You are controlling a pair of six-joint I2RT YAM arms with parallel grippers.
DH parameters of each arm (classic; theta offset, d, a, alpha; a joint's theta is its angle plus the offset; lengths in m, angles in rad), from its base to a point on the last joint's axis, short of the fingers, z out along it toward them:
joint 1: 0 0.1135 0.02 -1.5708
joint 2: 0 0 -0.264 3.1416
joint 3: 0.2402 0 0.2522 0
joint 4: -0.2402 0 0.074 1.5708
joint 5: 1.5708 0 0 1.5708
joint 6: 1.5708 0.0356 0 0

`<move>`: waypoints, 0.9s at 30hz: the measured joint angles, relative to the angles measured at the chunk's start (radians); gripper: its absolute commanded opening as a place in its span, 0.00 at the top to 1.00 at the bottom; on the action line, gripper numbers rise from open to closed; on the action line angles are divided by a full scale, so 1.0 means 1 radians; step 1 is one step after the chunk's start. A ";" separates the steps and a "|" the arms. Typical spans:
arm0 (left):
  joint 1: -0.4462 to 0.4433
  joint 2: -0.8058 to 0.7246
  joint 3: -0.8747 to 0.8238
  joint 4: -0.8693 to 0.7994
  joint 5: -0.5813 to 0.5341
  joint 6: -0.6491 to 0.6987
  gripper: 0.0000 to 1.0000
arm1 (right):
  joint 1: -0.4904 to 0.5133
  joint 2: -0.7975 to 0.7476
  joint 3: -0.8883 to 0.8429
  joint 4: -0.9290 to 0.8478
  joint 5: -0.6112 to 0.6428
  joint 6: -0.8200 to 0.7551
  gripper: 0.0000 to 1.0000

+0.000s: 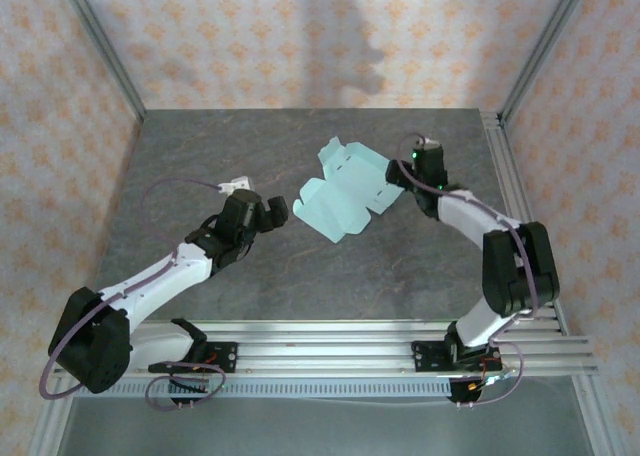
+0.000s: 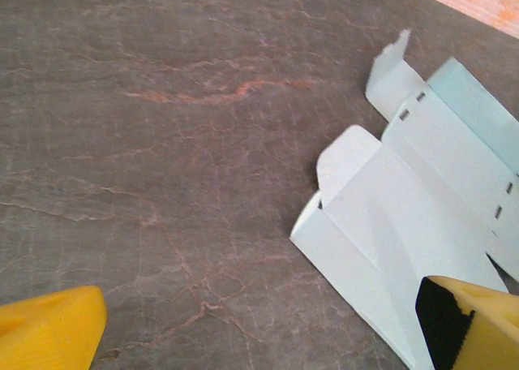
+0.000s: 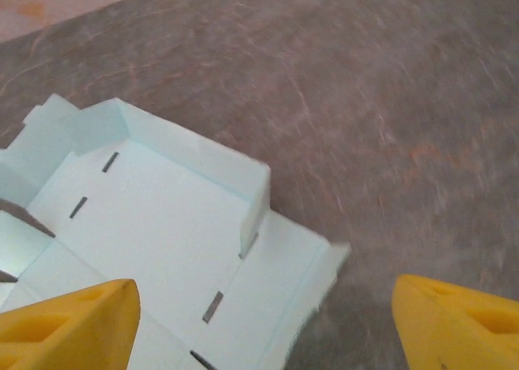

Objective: Fold the paper box

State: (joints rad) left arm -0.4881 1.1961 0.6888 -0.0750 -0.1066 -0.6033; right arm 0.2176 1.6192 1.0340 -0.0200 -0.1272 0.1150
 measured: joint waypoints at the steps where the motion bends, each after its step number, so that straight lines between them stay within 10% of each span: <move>1: 0.000 0.000 0.000 0.003 0.012 0.008 0.00 | -0.010 0.030 0.069 -0.057 -0.039 -0.071 0.18; 13: -0.001 -0.017 0.000 0.006 0.074 0.082 0.00 | -0.014 0.451 0.710 -0.632 -0.319 -0.613 0.22; 27: -0.001 -0.038 -0.001 0.007 0.073 0.110 0.00 | -0.037 0.863 1.316 -0.995 -0.339 -0.742 0.24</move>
State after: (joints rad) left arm -0.4889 1.1580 0.6876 -0.0681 -0.0338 -0.4934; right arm 0.1810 2.4817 2.3505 -1.0145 -0.4664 -0.6270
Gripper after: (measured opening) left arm 0.998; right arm 0.762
